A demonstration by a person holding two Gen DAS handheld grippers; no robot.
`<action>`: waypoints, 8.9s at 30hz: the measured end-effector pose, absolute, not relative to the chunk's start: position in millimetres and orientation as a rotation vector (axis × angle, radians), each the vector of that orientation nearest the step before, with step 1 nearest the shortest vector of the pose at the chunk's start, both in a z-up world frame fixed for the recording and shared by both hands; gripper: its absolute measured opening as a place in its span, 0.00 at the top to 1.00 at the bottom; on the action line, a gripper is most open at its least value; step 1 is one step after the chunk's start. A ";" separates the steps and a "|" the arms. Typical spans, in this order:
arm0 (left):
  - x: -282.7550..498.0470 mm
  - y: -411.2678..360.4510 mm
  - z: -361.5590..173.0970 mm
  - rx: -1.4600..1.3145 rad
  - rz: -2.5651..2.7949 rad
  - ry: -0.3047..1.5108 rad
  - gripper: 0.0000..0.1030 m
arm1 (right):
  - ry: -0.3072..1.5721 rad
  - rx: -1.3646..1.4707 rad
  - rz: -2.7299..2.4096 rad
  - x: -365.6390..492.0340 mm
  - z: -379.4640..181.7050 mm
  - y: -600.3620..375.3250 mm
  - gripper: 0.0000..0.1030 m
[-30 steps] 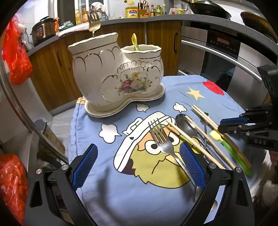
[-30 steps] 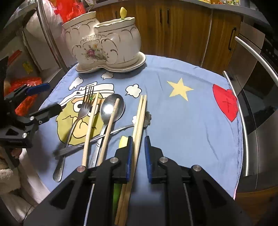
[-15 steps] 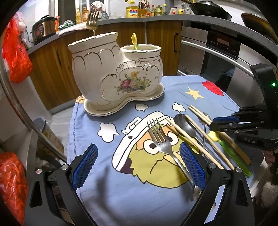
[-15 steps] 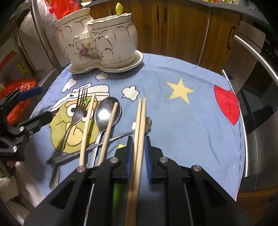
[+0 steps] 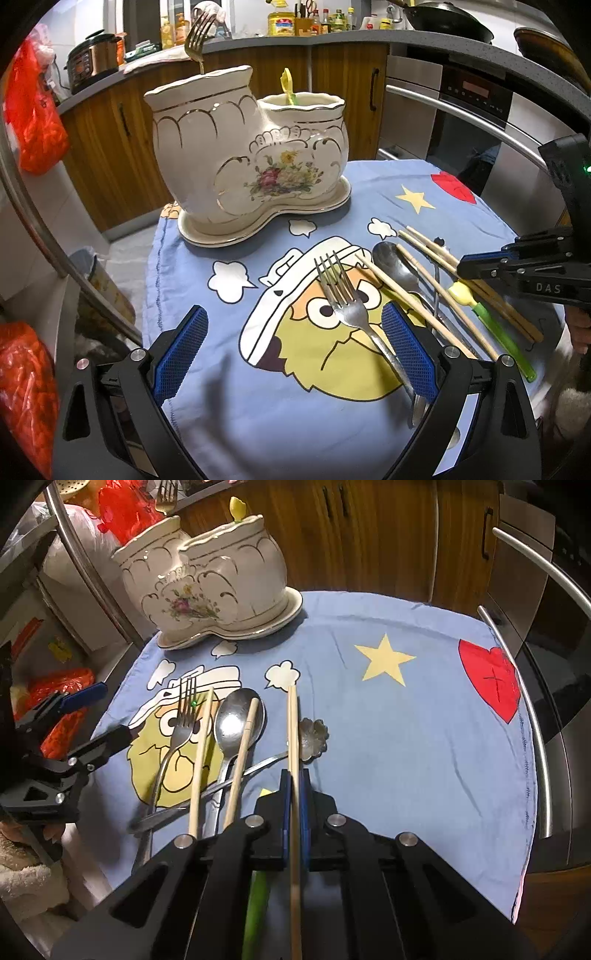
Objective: Organize utensils
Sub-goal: 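Close right tool on a wooden chopstick while left tool grasps the silver fork, then lift and carry the silver fork and chopstick toward the ceramic holder with both tools, then release silver fork into the larger cup with left tool while right drops chopstick into smaller cup, then bring both open tools back over the remaining utensils on the cloth, then close right tool on a wooden chopstick while left tool grasps another chopstick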
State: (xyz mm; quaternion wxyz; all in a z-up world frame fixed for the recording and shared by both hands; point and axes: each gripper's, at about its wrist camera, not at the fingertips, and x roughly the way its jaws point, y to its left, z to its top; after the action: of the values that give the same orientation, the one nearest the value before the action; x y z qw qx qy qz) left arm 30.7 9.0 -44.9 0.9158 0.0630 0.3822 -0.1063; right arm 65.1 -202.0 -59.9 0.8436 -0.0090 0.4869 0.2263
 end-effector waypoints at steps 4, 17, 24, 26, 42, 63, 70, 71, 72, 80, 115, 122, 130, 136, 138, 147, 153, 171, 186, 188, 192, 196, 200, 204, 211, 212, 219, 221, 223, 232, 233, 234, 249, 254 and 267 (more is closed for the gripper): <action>31.6 6.6 -45.8 0.127 -0.231 0.793 0.08 | 0.997 0.021 0.467 62.1 -51.0 -211.8 0.96; 69.7 -15.9 -59.4 0.092 -0.314 0.866 0.43 | 0.947 0.037 0.469 56.9 -41.4 -218.9 0.96; 89.3 -9.9 -73.9 0.028 -0.344 0.896 0.54 | 0.940 0.047 0.479 56.4 -41.6 -220.4 0.96; 90.3 -11.1 -74.4 0.027 -0.357 0.892 0.55 | 0.939 0.055 0.482 57.2 -42.1 -221.1 0.96; 74.9 -0.9 -50.8 -0.015 -0.385 0.823 0.96 | 0.905 0.069 0.490 54.0 -34.6 -223.2 0.96; 18.3 30.9 55.0 0.069 -0.290 0.506 0.96 | 0.753 0.104 0.531 55.1 7.1 -206.6 0.96; 6.8 49.5 105.0 0.055 -0.229 0.355 0.97 | 0.630 0.136 0.552 68.2 38.9 -193.4 0.96; 6.6 49.8 111.3 0.064 -0.221 0.339 0.97 | 0.618 0.141 0.552 71.0 42.0 -191.6 0.96; 7.1 50.4 120.4 0.076 -0.212 0.321 0.97 | 0.603 0.150 0.557 75.6 46.0 -188.8 0.96; 27.2 57.7 173.1 0.090 -0.172 0.256 0.97 | 0.542 0.211 0.597 122.6 75.2 -163.5 0.96; 145.6 77.8 111.3 0.174 0.005 0.413 0.96 | 0.441 0.228 0.453 212.9 29.9 -121.9 0.96; 146.6 74.6 96.4 0.180 -0.002 0.435 0.96 | 0.490 0.209 0.463 198.1 18.3 -131.7 0.96; 147.1 72.0 90.9 0.160 -0.024 0.441 0.96 | 0.492 0.195 0.464 191.5 19.1 -136.9 0.95; 148.1 71.3 91.2 0.153 -0.028 0.444 0.96 | 0.498 0.204 0.457 192.3 19.9 -141.2 0.95; 148.9 71.0 90.7 0.148 -0.028 0.449 0.93 | 0.503 0.211 0.459 192.9 20.0 -142.1 0.94; 137.2 76.7 88.1 0.074 -0.061 0.444 0.56 | 0.516 0.239 0.482 185.6 24.6 -146.3 0.52; 123.2 78.4 91.7 0.042 -0.070 0.434 0.38 | 0.510 0.254 0.495 169.9 40.5 -157.9 0.27; 58.7 51.7 85.8 0.022 -0.134 0.453 0.10 | 0.481 0.089 0.376 83.1 63.6 -217.1 0.05; 45.1 8.4 22.7 0.086 -0.206 0.634 0.09 | 0.703 0.061 0.308 55.3 0.2 -259.1 0.05; 44.1 3.0 10.7 0.092 -0.216 0.669 0.09 | 0.727 0.051 0.319 53.0 -7.1 -258.7 0.05; 41.5 -5.9 -7.8 0.077 -0.246 0.730 0.09 | 0.776 0.014 0.335 50.5 -21.5 -251.1 0.05; 40.5 -13.1 -23.9 0.081 -0.261 0.782 0.09 | 0.821 -0.016 0.364 50.1 -32.4 -241.0 0.05; 41.0 -13.2 -33.2 0.044 -0.276 0.822 0.09 | 0.857 -0.062 0.388 50.7 -40.2 -230.0 0.05; 39.4 -14.7 -40.5 0.039 -0.281 0.843 0.09 | 0.890 -0.097 0.439 50.3 -47.5 -219.1 0.20; 36.2 -24.8 -48.2 0.063 -0.295 0.862 0.09 | 0.947 -0.119 0.494 51.8 -59.6 -204.3 0.58; 35.7 -26.0 -48.7 0.066 -0.297 0.863 0.09 | 0.952 -0.123 0.499 51.8 -60.4 -202.4 0.61; 33.8 -29.0 -49.7 0.070 -0.304 0.864 0.09 | 0.986 -0.105 0.498 58.4 -64.7 -193.3 0.80; 33.2 -29.5 -49.7 0.073 -0.307 0.864 0.10 | 0.997 -0.103 0.497 60.5 -66.4 -191.2 0.80; 32.7 -30.4 -49.9 0.074 -0.308 0.866 0.10 | 1.002 -0.109 0.501 60.9 -67.6 -188.2 0.84; 29.9 -47.4 -47.7 0.079 -0.348 0.878 0.12 | 0.958 -0.054 0.476 57.9 -58.6 -205.3 0.95; 30.2 -50.3 -47.9 0.075 -0.354 0.883 0.13 | 0.949 -0.037 0.470 57.0 -56.0 -211.7 0.95; 30.8 -54.1 -48.2 0.066 -0.363 0.893 0.14 | 0.945 -0.027 0.466 56.5 -54.5 -216.0 0.95; 43.7 -98.8 -65.2 0.091 -0.258 1.027 0.62 | 0.899 0.032 0.451 41.7 -43.4 -247.2 0.95; 42.6 -105.6 -65.5 0.105 -0.230 1.023 0.71 | 0.887 0.029 0.456 38.8 -43.4 -247.0 0.95; 49.3 -79.9 -65.9 -0.040 -0.259 1.083 0.89 | 0.874 0.037 0.474 35.0 -42.3 -247.8 0.95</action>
State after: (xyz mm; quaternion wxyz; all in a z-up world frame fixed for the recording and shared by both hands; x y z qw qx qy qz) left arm 49.3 -79.9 -65.9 0.8487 -0.0190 0.5141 -0.1228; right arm 35.0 -247.8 -42.3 0.8788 0.0179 0.4191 0.2275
